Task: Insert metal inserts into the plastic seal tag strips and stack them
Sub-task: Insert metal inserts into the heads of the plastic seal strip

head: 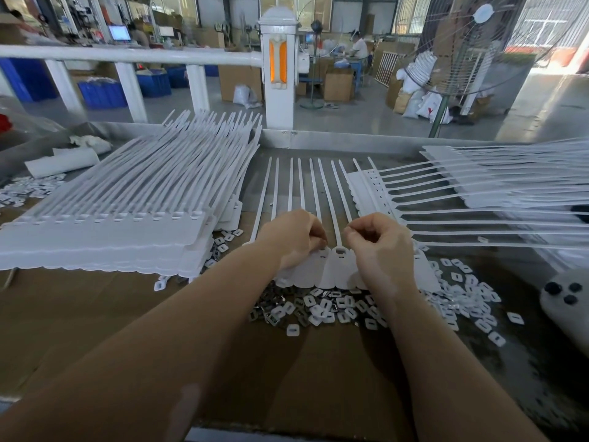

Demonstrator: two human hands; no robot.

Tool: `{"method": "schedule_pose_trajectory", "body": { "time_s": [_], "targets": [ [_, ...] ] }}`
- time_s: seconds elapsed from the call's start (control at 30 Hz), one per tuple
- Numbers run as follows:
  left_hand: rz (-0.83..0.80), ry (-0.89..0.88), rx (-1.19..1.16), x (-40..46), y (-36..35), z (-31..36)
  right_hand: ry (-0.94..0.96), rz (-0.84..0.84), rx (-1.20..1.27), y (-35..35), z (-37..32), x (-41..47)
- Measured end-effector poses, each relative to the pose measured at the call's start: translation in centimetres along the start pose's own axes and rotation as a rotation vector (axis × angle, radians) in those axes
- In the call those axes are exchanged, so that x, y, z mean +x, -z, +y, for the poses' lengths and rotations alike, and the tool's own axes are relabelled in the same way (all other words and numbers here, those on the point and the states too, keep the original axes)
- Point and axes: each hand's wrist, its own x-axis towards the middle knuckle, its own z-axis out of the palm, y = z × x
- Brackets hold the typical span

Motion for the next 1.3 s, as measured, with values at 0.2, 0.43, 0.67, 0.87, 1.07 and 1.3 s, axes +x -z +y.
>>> {"method": "schedule_pose_trajectory", "body": {
  "time_s": [0.2, 0.43, 0.67, 0.87, 1.07, 1.3],
  "targets": [
    [0.030, 0.010, -0.016, 0.0, -0.1, -0.2, -0.005, -0.003, 0.001, 0.0, 0.0, 0.0],
    [0.048, -0.012, 0.048, -0.9, -0.2, -0.1, 0.002, 0.000, -0.008, 0.0, 0.0, 0.0],
    [0.071, -0.097, 0.255, -1.9, -0.1, -0.2, -0.010, 0.002, -0.025, 0.0, -0.1, 0.1],
    [0.067, -0.112, 0.323, -1.9, -0.4, 0.1, -0.021, -0.011, -0.001, 0.0, -0.1, -0.1],
    [0.054, -0.120, 0.338, -1.5, -0.4, 0.2, -0.029, -0.014, 0.018, 0.1, -0.2, -0.2],
    [0.122, -0.015, -0.022, -1.9, -0.4, -0.8, -0.037, -0.005, 0.028, 0.1, -0.2, -0.1]
  ]
}}
